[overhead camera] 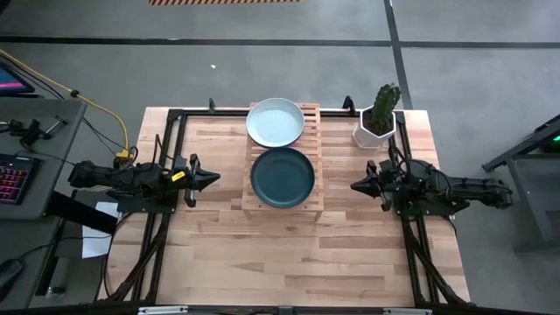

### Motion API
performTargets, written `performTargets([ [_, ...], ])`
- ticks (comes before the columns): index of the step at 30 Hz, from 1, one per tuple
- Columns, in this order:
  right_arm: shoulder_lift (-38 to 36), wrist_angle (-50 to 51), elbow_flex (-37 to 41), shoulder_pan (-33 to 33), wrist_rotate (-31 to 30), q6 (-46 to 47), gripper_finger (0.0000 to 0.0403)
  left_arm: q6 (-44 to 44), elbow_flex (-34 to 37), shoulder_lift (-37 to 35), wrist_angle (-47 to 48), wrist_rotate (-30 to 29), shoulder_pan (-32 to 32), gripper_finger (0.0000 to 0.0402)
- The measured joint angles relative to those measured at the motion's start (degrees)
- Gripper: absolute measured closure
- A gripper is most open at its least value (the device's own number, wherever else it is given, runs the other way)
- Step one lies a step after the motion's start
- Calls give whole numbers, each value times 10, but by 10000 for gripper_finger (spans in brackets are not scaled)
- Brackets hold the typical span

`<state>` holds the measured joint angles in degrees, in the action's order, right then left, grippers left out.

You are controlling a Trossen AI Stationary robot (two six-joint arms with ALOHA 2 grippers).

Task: Place and stack plates onto a shelf
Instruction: Return to Home Position

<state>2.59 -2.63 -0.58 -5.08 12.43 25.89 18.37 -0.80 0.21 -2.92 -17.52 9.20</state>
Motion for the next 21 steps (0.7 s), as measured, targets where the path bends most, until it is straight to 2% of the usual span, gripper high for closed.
performTargets([
  [5, 0, 0, 0, 0, 0, 26, 403, 0, 0, 0, 0, 0, 6, 401],
  [11, -27, 1, 0, 4, -3, 24, 403, 0, 0, 0, -2, 0, 6, 402],
  [21, -26, 0, 0, -5, -3, 26, 402, 0, 1, 0, -2, 2, 6, 401],
])
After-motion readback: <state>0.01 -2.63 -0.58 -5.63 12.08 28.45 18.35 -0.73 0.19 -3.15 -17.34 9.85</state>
